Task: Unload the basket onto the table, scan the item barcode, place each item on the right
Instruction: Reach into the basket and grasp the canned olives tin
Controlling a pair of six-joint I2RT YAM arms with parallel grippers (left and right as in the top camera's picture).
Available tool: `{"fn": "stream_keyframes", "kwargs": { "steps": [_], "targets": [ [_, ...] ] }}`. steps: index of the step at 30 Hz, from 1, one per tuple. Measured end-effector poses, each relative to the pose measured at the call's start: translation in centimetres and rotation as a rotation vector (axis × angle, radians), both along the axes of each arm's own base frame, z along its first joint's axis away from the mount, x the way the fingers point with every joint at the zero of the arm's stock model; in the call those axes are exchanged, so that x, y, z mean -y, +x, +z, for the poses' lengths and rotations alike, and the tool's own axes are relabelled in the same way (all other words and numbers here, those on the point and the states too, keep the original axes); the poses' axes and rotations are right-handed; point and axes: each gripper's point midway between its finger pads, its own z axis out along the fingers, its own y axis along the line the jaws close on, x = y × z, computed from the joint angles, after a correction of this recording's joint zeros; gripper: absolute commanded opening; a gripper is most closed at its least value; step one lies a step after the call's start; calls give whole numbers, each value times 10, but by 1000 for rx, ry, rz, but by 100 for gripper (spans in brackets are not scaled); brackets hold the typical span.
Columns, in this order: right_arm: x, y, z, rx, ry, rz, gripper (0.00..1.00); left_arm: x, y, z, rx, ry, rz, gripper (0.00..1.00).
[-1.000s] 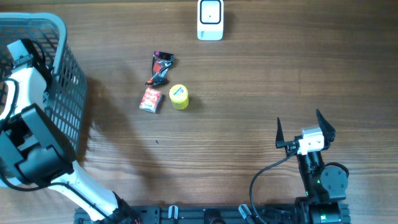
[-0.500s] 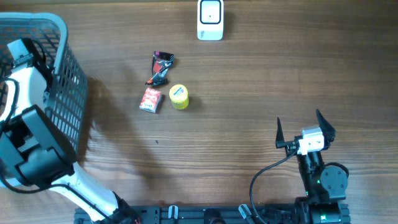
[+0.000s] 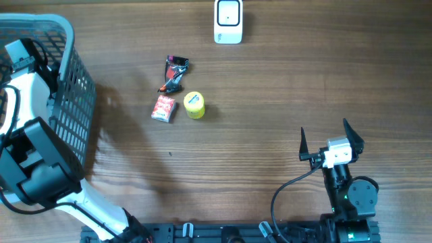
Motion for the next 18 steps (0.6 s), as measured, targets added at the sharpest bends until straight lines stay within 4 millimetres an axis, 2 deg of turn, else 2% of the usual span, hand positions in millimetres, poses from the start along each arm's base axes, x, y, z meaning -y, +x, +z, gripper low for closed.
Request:
{"fn": "stream_keyframes", "kwargs": {
  "steps": [11,18],
  "targets": [
    [0,0,0,0,0,0,100,0,5,-3,15,-4,-5,100],
    [0,0,0,0,0,0,100,1,3,-28,-32,-28,-5,100]
  ]
}}
